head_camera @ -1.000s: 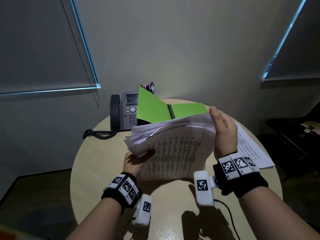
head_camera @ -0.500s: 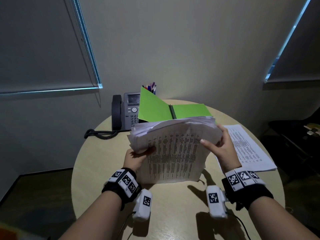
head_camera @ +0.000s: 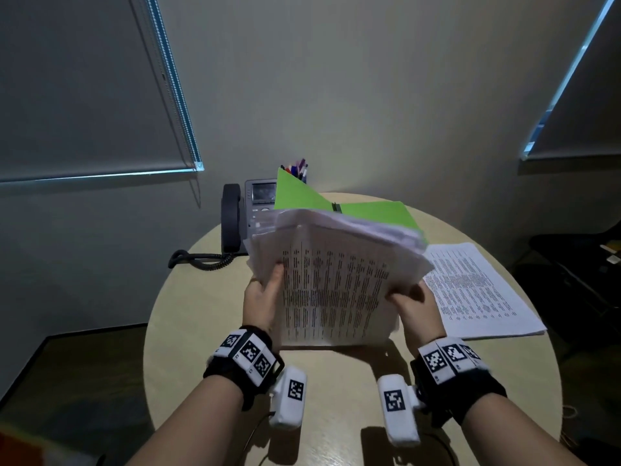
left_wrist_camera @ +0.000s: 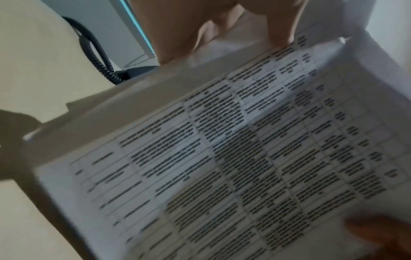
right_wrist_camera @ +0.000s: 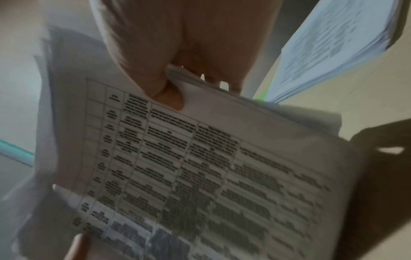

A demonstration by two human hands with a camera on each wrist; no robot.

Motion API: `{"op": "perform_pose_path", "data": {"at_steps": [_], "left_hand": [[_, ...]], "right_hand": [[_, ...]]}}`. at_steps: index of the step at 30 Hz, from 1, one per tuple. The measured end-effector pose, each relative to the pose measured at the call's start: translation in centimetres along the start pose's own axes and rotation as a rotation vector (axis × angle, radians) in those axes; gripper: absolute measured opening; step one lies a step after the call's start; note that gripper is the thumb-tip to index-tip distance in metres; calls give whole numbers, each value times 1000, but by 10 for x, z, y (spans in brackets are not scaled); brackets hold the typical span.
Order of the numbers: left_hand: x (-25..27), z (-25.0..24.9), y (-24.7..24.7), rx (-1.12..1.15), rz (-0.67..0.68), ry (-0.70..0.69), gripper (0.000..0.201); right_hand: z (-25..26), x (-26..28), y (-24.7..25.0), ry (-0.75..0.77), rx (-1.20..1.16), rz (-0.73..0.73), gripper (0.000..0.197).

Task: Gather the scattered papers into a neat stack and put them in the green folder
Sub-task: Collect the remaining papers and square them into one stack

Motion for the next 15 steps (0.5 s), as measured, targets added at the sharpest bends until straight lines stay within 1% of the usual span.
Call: {"op": "perform_pose_path", "data": {"at_steps": [2, 3, 7, 10, 11, 15], "left_hand": [[3, -3, 2, 56, -28, -10, 36], [5, -7, 1, 85, -34, -32, 37], [15, -28, -6, 172, -28, -171, 55], [23, -44, -9, 238, -63, -229, 73], [25, -49, -10, 243, -82, -248, 73], [27, -64, -13, 261, -192, -293, 50]], "right_hand": [[-1, 1, 1, 3, -36, 5, 36], [1, 1, 0, 5, -39, 13, 36], [2, -5, -2, 17, -33, 32, 30], [0, -6, -3, 12, -32, 34, 29], [0, -6, -3, 15, -35, 37, 30], [-2, -7, 1, 46, -48, 42, 32]]}}
Point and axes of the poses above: each hand's wrist, its own x-axis away from the middle knuckle, its own y-axis out of the back of the hand, z = x × y, the point moved 4 cm from there along -x, towards the middle knuckle, and after that the axes turned 7 degrees about -z, right-handed, at the moved point
